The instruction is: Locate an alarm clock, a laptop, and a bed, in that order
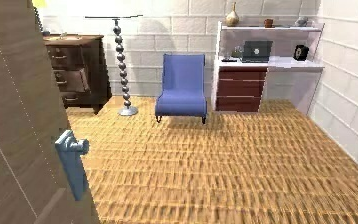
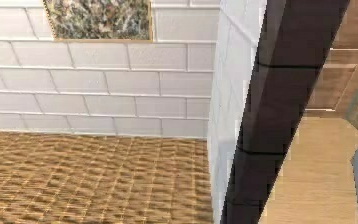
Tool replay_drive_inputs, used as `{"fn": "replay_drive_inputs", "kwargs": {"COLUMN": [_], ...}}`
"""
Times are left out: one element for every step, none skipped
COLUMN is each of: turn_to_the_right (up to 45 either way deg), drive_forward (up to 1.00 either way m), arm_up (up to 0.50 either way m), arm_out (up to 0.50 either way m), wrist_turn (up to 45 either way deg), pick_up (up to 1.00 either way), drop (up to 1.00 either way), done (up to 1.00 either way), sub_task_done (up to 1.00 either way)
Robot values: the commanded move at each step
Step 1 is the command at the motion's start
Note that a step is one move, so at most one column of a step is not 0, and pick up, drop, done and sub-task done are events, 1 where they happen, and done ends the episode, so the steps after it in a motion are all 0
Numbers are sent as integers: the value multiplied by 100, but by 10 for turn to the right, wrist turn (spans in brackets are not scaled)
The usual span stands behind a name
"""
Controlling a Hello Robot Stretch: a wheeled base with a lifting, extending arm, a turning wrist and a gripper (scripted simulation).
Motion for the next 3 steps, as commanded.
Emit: {"fn": "replay_drive_inputs", "kwargs": {"turn_to_the_right": [180, 0, 30], "drive_forward": [0, 100, 0], "arm_up": [0, 0, 0], "arm_out": [0, 0, 0], "wrist_turn": [0, 0, 0], "pick_up": [0, 0, 0], "drop": [0, 0, 0], "done": [0, 0, 0], "sub_task_done": [0, 0, 0]}}
